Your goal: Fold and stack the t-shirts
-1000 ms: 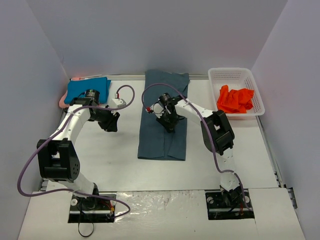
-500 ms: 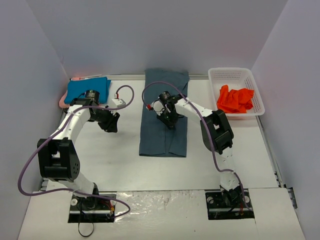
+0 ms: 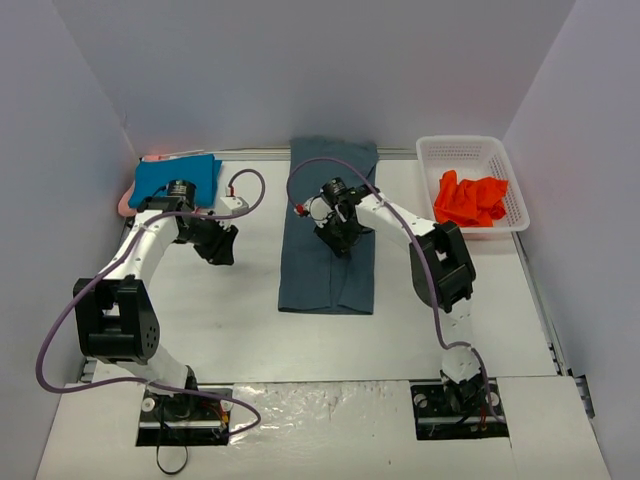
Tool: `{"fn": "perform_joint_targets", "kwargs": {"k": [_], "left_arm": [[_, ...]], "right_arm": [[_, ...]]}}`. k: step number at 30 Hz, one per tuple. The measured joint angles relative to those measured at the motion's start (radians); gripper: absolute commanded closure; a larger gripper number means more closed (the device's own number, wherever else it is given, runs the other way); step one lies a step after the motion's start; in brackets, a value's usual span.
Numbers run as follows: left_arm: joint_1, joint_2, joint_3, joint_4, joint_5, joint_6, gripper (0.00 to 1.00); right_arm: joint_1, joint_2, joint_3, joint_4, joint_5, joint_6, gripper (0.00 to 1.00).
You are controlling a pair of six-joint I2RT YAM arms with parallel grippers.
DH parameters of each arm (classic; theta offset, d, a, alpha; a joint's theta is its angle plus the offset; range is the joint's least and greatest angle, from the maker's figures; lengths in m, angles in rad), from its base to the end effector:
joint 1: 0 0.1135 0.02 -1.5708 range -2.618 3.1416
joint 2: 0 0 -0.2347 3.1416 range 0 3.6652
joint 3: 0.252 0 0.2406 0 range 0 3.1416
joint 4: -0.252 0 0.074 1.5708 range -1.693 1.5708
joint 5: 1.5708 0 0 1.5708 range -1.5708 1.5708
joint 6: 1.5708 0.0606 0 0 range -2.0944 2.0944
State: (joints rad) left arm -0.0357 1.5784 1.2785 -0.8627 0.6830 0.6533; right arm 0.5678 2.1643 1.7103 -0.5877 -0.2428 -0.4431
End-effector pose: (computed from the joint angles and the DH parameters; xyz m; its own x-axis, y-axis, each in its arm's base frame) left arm 0.3086 -0.0493 0.2256 -0.5594 0.4917 -0.6673 0.7783 0.5885 -0.2187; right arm 0.3749 0.2564 0.1451 -0.3899 -0.7423 -0.5450 -0.8761 0.4813 -0.0289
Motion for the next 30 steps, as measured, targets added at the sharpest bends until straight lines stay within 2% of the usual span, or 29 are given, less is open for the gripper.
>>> {"fn": "perform_joint_targets", "kwargs": {"k": [2,3,4,5,6,9,12,14,15,16,19,20,21,22,23,24,25,30], "left_arm": [[0.006,0.0,0.0,0.0,0.003,0.0,0.64],[0.009,0.0,0.0,-0.001,0.006,0.001,0.56],[0.011,-0.002,0.0,-0.001,0.01,0.002,0.44],[0.013,-0.004,0.0,-0.002,0.013,0.003,0.09],[0.016,-0.008,0.0,-0.002,0.016,0.006,0.06],[0.021,-0.04,0.0,0.001,0.029,-0.008,0.06],[0.023,-0.114,-0.026,0.035,0.036,-0.029,0.06],[0.023,-0.18,-0.055,0.072,0.036,-0.049,0.06],[0.023,-0.214,-0.072,0.099,0.035,-0.06,0.06],[0.023,-0.243,-0.085,0.107,0.035,-0.063,0.06],[0.019,-0.312,-0.109,0.143,0.042,-0.068,0.06],[0.018,-0.327,-0.111,0.153,0.043,-0.079,0.06],[0.017,-0.337,-0.111,0.163,0.04,-0.089,0.06],[0.014,-0.343,-0.111,0.173,0.031,-0.1,0.06],[0.009,-0.347,-0.11,0.179,0.025,-0.109,0.06],[0.006,-0.347,-0.108,0.18,0.026,-0.115,0.06],[0.005,-0.345,-0.106,0.179,0.031,-0.12,0.06],[-0.003,-0.336,-0.105,0.192,0.069,-0.203,0.06]], "right_arm": [[0.0,-0.046,0.0,-0.021,-0.021,0.0,0.83],[-0.003,-0.077,0.0,-0.029,-0.029,0.0,0.81],[-0.003,-0.111,0.0,-0.036,-0.034,0.0,0.75],[-0.006,-0.149,0.0,-0.04,-0.035,0.002,0.73],[-0.009,-0.188,0.0,-0.043,-0.034,0.002,0.71],[-0.031,-0.316,0.0,-0.047,-0.026,0.005,0.62],[-0.078,-0.448,-0.011,-0.034,-0.018,0.018,0.62],[-0.124,-0.562,-0.074,0.003,-0.021,0.031,0.62],[-0.148,-0.622,-0.121,0.023,-0.029,0.036,0.74],[-0.171,-0.674,-0.167,0.034,-0.034,0.043,0.8],[-0.214,-0.835,-0.36,0.106,-0.034,0.091,0.9],[-0.223,-0.882,-0.436,0.116,-0.034,0.108,0.87],[-0.235,-0.914,-0.492,0.117,-0.034,0.117,0.79],[-0.244,-0.933,-0.537,0.121,-0.035,0.118,0.45],[-0.257,-0.949,-0.579,0.121,-0.032,0.119,0.25],[-0.269,-0.959,-0.613,0.122,-0.026,0.108,0.1],[-0.282,-0.972,-0.645,0.129,-0.024,0.099,0.02],[-0.367,-1.089,-0.756,0.16,-0.069,0.058,0.04]]}}
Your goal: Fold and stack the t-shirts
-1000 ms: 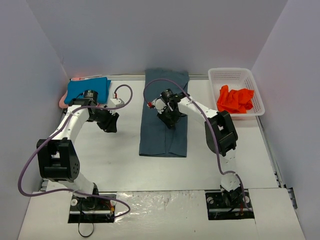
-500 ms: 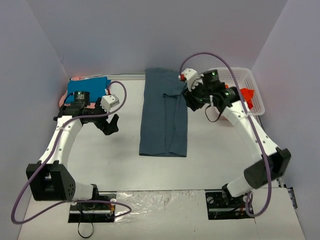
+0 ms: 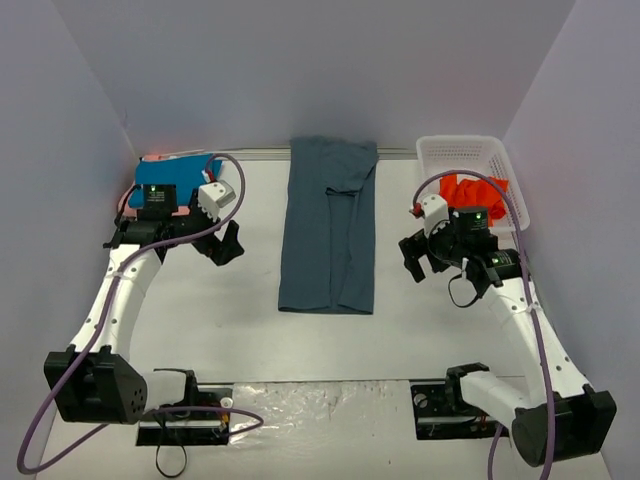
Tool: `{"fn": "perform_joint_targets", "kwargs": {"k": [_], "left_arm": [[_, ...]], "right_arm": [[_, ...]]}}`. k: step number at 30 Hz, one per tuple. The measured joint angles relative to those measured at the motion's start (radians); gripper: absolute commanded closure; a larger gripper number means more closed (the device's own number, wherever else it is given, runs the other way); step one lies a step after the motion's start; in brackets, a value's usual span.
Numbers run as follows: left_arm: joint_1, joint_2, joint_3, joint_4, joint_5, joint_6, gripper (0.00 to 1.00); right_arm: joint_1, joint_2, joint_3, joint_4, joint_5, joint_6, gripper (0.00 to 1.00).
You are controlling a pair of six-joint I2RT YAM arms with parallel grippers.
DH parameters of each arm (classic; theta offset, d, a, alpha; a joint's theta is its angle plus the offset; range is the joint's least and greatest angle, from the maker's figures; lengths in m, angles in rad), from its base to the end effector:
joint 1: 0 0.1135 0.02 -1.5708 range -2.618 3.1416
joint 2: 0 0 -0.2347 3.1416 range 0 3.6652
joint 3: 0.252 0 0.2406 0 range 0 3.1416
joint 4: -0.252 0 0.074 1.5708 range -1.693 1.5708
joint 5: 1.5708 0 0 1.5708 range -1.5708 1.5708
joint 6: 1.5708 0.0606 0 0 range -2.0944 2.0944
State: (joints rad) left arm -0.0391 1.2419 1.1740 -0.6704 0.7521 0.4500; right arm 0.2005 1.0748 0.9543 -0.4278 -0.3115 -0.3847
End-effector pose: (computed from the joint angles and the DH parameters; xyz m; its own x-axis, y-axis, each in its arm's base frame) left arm 0.2664 -0.0519 0.3001 -0.3735 0.3325 -0.8660 0.7729 0.6278 -0.0923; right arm 0.2503 0.0698 0.2828 -0.3061 -0.4267 -0.8510 -0.6050 0.7774 -0.1722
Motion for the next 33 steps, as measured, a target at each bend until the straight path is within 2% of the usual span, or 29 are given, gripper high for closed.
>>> {"fn": "perform_joint_targets", "kwargs": {"k": [5,9,11,15,19,22,29,33], "left_arm": [[-0.069,0.004,-0.02,0.05,-0.017,-0.053,0.06],[-0.173,0.061,-0.011,0.03,-0.034,-0.014,0.06],[-0.248,0.116,-0.01,0.029,-0.092,0.014,0.06],[-0.397,0.163,-0.079,0.062,-0.2,0.082,0.06],[-0.485,0.163,-0.124,0.066,-0.286,0.13,0.03],[-0.542,0.163,-0.128,0.074,-0.354,0.155,0.09],[-0.723,0.161,-0.234,0.158,-0.52,0.201,0.13],[-0.747,0.165,-0.289,0.193,-0.567,0.207,0.18]], "right_arm": [[-0.049,-0.083,-0.042,0.03,-0.074,-0.01,0.06],[-0.06,-0.024,-0.043,0.066,-0.095,0.003,0.11],[-0.069,0.021,-0.045,0.093,-0.082,0.024,0.15],[-0.076,0.069,-0.047,0.114,-0.058,0.057,0.09],[-0.078,0.067,-0.048,0.134,-0.033,0.074,0.09],[-0.088,0.067,-0.048,0.138,-0.02,0.078,0.09],[-0.119,0.069,-0.048,0.14,-0.01,0.079,0.09],[-0.128,0.078,-0.048,0.141,-0.007,0.078,0.08]]}}
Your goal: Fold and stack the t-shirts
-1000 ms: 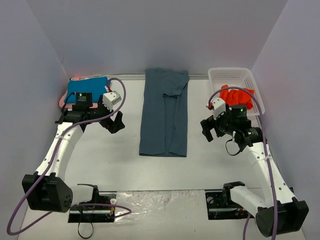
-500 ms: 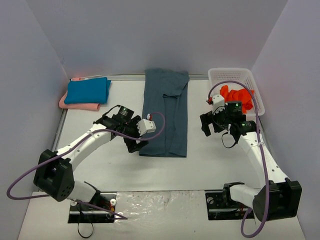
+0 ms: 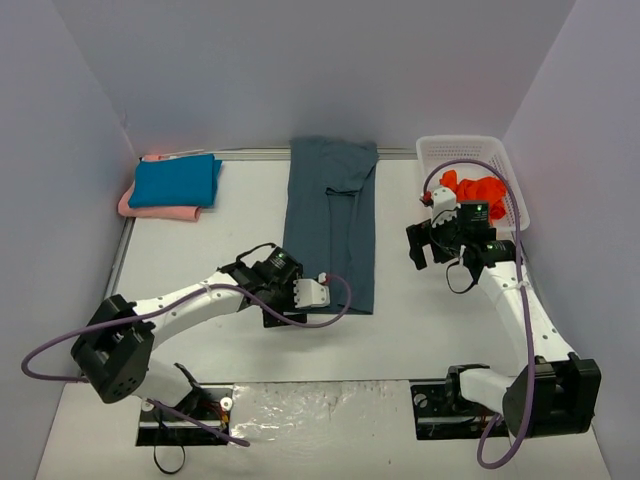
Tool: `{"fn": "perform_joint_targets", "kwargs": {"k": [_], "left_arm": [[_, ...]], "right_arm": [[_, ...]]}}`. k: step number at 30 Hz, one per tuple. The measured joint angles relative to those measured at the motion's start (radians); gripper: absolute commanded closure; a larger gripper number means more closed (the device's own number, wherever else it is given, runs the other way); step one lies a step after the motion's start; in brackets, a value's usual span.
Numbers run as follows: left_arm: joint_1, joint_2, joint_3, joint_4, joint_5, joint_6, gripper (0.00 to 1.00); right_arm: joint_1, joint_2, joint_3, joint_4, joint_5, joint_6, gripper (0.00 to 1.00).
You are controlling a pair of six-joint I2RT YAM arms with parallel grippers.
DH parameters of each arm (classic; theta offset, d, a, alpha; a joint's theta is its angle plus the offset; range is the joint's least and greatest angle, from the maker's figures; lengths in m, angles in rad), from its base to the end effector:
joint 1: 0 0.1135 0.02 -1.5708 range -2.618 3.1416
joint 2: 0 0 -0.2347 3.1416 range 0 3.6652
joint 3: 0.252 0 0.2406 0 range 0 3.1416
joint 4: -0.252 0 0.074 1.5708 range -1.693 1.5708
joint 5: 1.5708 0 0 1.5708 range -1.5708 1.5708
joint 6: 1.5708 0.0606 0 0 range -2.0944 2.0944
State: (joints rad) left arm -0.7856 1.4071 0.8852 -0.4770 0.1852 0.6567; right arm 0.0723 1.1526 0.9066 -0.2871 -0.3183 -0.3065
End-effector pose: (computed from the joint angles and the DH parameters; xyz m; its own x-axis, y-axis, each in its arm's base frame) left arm 0.1942 -0.2101 0.1686 -0.0034 0.8522 -0.5232 0.9693 0.1314 0.2078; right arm 0.2765 0.0390 0.2626 -0.3814 -0.3149 -0.8691 -0.4746 0.8735 -0.1082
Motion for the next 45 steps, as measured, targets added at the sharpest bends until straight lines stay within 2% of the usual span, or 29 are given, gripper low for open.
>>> {"fn": "perform_joint_targets", "kwargs": {"k": [10,34,37,39,42,43,44,45], "left_arm": [[0.002,0.053,-0.018,0.084,-0.046,0.002,0.31],[0.002,0.162,0.006,0.084,-0.086,-0.01,0.39],[0.002,0.171,0.014,0.081,-0.085,-0.014,0.54],[0.002,0.18,0.019,0.079,-0.084,-0.017,0.56],[0.002,0.19,0.027,0.071,-0.081,-0.018,0.64],[0.002,0.194,0.031,0.068,-0.079,-0.02,0.7],[0.002,0.197,0.034,0.062,-0.077,-0.022,0.84],[0.001,0.201,0.036,0.061,-0.075,-0.023,0.89]], "right_arm": [[-0.014,0.01,0.0,0.0,0.007,0.0,0.08],[-0.019,0.013,0.0,0.0,0.029,-0.003,0.07],[-0.019,0.013,0.0,0.0,0.034,-0.005,0.07],[-0.019,0.013,0.0,0.0,0.036,-0.005,0.07],[-0.019,0.013,0.0,0.0,0.042,-0.006,0.07],[-0.019,0.013,0.0,0.0,0.042,-0.006,0.07],[-0.019,0.013,0.0,0.0,0.042,-0.006,0.07],[-0.019,0.013,0.0,0.0,0.043,-0.007,0.07]]}}
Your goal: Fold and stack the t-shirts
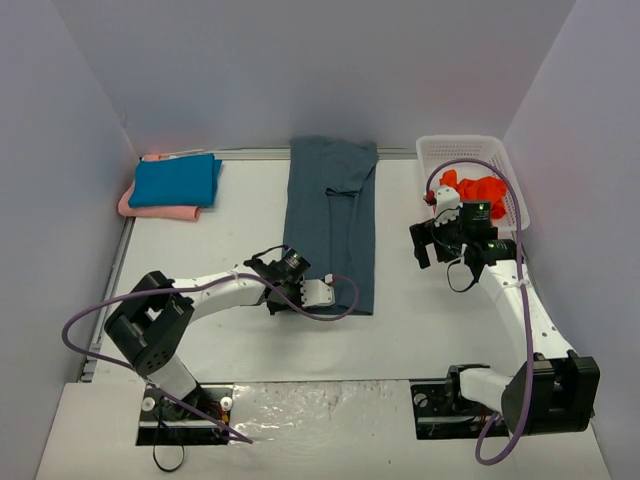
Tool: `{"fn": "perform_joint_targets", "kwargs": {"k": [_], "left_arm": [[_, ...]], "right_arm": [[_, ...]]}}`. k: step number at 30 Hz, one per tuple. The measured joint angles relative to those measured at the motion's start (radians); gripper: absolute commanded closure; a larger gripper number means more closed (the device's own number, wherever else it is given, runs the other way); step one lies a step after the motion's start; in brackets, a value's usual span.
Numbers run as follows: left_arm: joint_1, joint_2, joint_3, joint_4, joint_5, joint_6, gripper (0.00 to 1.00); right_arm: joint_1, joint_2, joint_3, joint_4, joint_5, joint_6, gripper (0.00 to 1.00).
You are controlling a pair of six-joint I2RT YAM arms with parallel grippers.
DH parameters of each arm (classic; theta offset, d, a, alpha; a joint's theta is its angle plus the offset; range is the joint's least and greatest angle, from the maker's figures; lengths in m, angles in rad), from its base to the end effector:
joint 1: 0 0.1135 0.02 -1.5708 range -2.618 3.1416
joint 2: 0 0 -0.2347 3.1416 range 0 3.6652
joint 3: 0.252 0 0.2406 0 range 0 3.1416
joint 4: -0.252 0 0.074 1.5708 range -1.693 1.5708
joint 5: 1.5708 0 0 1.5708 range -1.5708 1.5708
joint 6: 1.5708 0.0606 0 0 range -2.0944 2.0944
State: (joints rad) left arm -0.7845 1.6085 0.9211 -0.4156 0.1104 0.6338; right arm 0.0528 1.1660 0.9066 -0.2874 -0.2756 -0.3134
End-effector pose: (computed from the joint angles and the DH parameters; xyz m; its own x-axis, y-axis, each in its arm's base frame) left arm 0.2129 -0.2220 0.1267 -0.0723 0.9039 -0.4216 0.9682 0.1651 0.1878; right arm 0.2799 0.0313 0.2587 -0.4067 -0.3186 -0.8562 -0.4292 0.8940 -0.1287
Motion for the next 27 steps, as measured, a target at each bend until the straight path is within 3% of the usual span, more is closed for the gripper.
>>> {"fn": "perform_joint_targets", "kwargs": {"k": [2,9,19,27], "left_arm": [[0.0,0.007,0.002,-0.002,0.001,-0.003,0.97],[0.004,0.012,0.014,-0.022,0.033,0.0,0.98],[0.059,0.066,0.109,-0.157,0.188,0.022,0.98],[0.171,0.127,0.253,-0.325,0.364,0.049,0.98]], "right_arm": [[0.0,0.0,0.0,0.0,0.001,0.0,0.07],[0.0,0.0,0.0,0.0,0.002,-0.003,0.07],[0.011,-0.019,-0.013,-0.017,-0.02,-0.078,0.07],[0.163,-0.04,-0.001,-0.098,-0.048,-0.239,0.04]]}}
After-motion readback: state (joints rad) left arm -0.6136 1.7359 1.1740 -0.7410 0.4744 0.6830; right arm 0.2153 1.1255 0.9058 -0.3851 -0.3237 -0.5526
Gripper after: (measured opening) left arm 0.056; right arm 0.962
